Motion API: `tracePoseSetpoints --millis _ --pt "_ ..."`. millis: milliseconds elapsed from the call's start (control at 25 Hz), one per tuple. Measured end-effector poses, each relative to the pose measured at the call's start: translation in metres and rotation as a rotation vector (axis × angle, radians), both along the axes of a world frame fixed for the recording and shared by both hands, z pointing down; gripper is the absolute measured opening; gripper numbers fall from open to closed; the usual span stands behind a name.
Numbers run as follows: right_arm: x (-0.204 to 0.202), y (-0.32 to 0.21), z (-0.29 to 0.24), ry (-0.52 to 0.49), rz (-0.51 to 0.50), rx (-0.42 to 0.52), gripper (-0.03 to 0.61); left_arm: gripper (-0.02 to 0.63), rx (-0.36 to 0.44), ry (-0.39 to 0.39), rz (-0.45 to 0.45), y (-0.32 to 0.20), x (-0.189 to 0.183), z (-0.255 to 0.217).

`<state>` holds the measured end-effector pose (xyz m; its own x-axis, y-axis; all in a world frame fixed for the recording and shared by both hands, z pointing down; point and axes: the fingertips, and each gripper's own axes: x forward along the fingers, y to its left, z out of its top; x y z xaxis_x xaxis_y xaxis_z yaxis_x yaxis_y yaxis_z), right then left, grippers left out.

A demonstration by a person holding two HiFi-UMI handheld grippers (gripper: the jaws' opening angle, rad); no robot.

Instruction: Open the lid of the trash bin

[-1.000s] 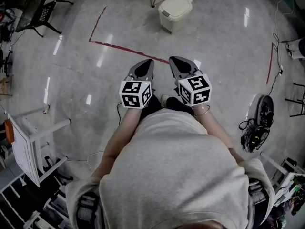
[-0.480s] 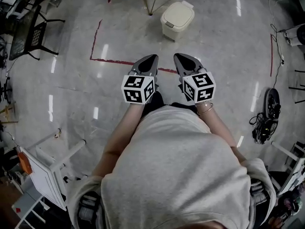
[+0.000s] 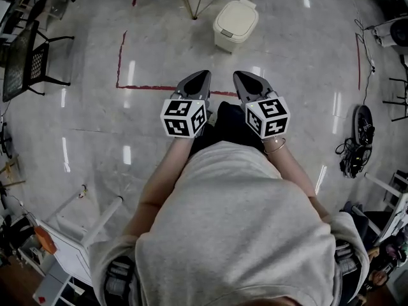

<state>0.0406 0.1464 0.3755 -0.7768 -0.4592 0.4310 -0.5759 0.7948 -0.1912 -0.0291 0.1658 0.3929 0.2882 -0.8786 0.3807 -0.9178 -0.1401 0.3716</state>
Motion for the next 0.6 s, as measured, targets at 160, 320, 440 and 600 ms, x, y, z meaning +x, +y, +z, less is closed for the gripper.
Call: tracePoseSetpoints --millis 160,320,440,600 --pt "-0.011 -0.003 0.005 0.017 -0.006 -0.011 0.008 0.009 -0.022 0.013 0.021 -0.005 -0.004 0.011" --pt "-0.018 -0.015 0.012 0.028 -0.011 -0.022 0.008 0.009 -0.041 0.054 0.004 -0.020 -0.013 0.018" --pt "-0.023 -0.033 0.013 0.026 -0.010 -0.025 0.008 0.009 -0.046 0.055 -0.001 -0.035 -0.020 0.019" --pt "-0.039 -0.064 0.016 0.024 -0.030 -0.027 0.008 0.009 -0.055 0.051 -0.006 -0.064 -0.037 0.021"
